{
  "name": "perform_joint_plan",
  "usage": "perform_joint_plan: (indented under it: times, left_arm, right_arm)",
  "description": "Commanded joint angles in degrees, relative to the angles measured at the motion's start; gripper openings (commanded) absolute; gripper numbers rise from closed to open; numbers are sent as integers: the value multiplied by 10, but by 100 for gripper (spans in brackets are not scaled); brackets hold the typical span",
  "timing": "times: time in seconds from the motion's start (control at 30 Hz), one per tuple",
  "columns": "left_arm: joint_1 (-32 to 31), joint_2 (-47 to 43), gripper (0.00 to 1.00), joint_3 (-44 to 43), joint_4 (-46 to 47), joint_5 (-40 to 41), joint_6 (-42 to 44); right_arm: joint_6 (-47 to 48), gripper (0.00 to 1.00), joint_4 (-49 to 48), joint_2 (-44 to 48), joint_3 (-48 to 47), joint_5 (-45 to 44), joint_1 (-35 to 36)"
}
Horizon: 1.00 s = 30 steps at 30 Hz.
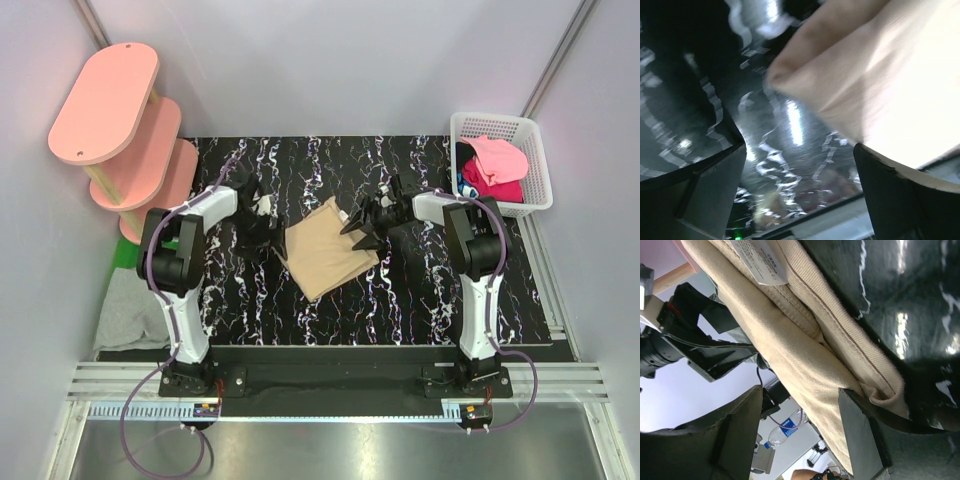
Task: Fold and stack the t-shirts
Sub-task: Fold the tshirt
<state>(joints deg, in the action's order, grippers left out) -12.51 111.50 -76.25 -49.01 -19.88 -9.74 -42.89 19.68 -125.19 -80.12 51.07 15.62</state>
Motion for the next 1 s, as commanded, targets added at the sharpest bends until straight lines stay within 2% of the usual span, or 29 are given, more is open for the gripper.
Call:
perform_joint_plan:
  times: [0.0, 0.37, 0.67, 0.7, 0.87, 0.97]
  left_arm:
    - [-6, 72, 99, -15, 38, -120, -9]
    - [30, 147, 99, -29, 61, -281, -34]
    - [81, 166, 98, -16, 78, -277, -31]
    - [84, 160, 96, -12, 80, -273, -31]
    - [85, 116, 63, 24, 100, -249, -39]
    - [84, 82, 63, 55, 122, -221, -50]
  right_arm:
    - [17, 70, 12, 29, 36, -61, 10]
    - [18, 69, 7, 50, 55, -57, 32]
    - [16, 68, 8, 55, 62, -63, 42]
    - [17, 68, 8, 55, 63, -63, 42]
    - [17, 67, 7, 57, 63, -62, 42]
    - [18, 67, 7, 63, 64, -63, 42]
